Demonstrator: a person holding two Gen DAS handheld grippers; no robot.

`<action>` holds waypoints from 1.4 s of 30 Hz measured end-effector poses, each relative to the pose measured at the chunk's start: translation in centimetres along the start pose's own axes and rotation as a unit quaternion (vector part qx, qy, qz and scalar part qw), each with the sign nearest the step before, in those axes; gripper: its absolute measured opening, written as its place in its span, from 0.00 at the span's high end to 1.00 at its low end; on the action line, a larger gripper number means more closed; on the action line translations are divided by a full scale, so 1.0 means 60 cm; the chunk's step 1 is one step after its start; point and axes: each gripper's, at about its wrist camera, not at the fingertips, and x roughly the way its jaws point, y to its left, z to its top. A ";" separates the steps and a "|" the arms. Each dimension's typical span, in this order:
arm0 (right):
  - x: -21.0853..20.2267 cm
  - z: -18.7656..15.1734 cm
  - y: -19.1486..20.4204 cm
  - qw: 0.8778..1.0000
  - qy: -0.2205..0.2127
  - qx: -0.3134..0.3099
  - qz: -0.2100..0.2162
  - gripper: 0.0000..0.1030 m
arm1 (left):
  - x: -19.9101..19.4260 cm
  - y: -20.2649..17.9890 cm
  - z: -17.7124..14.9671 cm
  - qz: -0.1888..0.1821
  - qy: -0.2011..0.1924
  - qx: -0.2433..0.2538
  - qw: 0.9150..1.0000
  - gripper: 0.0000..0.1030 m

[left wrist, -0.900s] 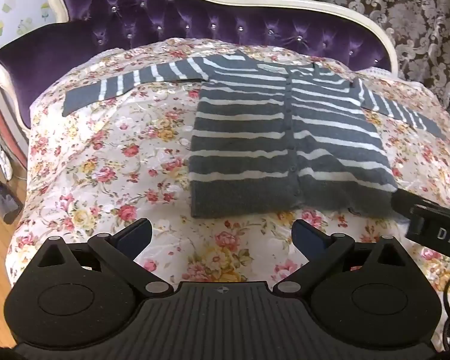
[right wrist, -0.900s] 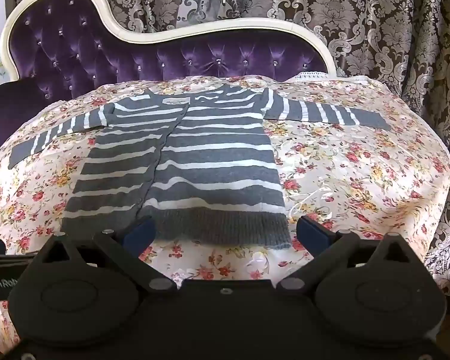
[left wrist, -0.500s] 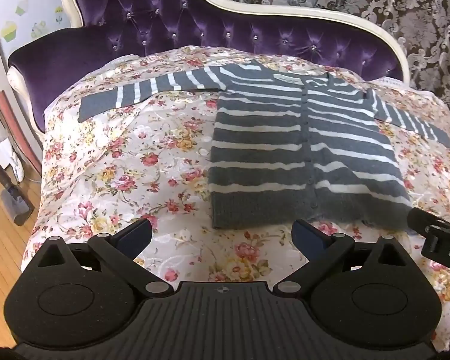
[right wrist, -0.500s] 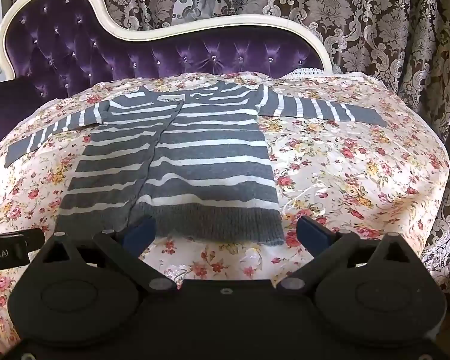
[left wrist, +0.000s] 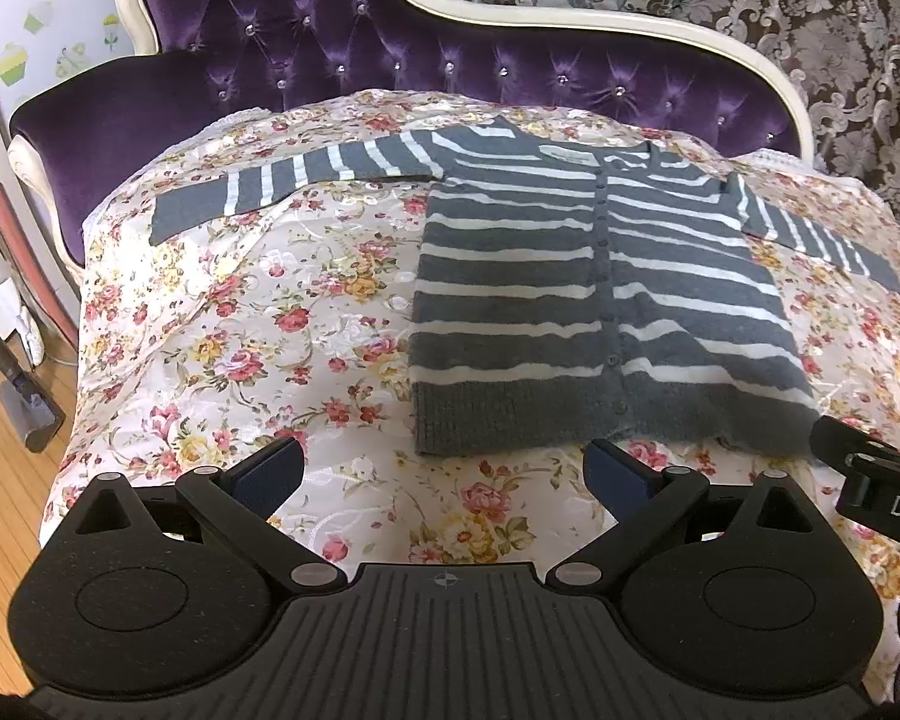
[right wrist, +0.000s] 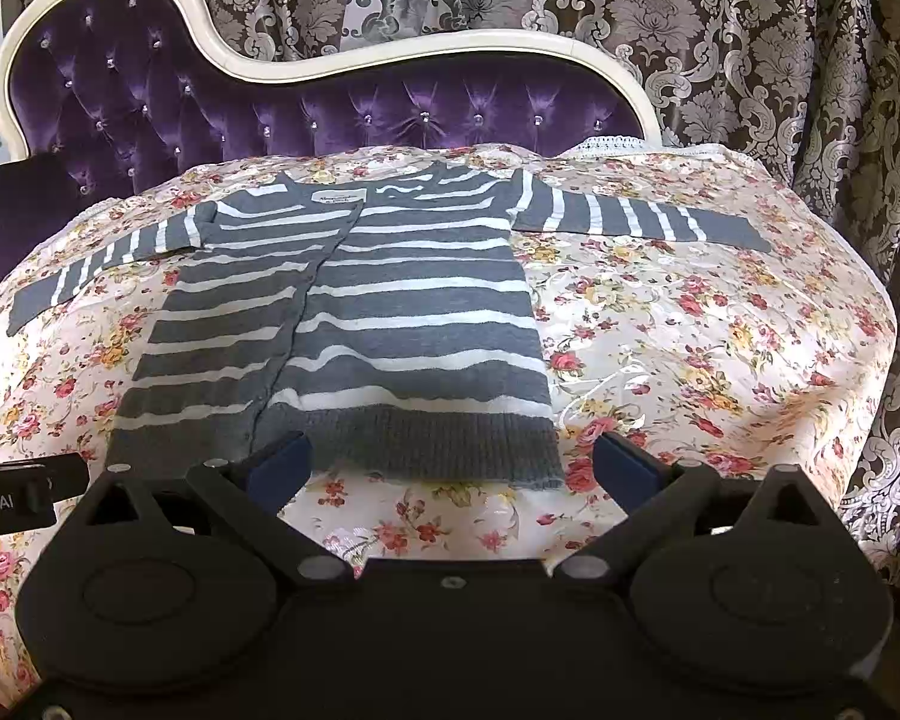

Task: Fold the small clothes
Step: 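Move both tools over the spread striped cardigan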

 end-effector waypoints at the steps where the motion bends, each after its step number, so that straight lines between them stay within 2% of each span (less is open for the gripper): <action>1: 0.000 0.000 -0.001 1.000 0.000 0.000 0.000 0.03 | 0.000 -0.001 0.000 -0.001 0.000 0.000 1.000 0.02; 42: 0.021 -0.010 0.012 1.000 0.025 -0.004 0.016 0.03 | 0.018 -0.010 -0.007 0.001 0.013 -0.002 1.000 0.02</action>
